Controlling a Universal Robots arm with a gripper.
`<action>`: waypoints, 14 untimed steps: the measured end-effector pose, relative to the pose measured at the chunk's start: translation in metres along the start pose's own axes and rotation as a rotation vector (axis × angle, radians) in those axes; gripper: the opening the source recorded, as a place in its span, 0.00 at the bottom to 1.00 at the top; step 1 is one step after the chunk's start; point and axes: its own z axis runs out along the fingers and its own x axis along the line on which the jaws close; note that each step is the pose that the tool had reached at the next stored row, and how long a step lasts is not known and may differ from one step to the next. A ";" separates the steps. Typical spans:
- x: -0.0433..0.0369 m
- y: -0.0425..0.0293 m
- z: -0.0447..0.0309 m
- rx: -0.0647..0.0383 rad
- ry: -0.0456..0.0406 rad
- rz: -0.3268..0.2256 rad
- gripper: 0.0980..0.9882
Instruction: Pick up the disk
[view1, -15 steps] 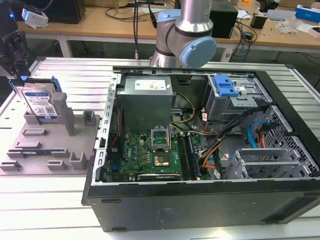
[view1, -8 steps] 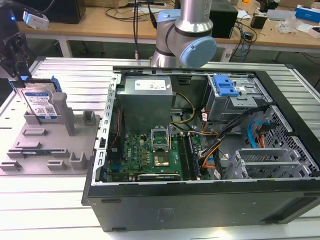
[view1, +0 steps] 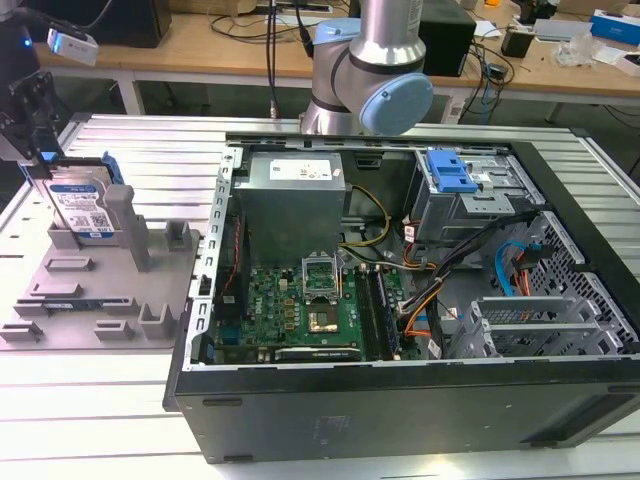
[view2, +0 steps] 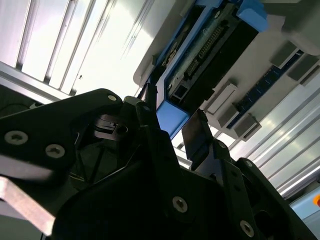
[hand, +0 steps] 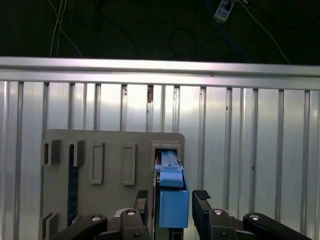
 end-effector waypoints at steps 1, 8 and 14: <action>0.0000 0.0000 0.0009 0.000 0.0000 0.000 0.43; -0.0001 0.0002 0.0054 0.000 0.0000 -0.001 0.43; -0.0002 0.0003 0.0098 0.000 0.0000 -0.001 0.43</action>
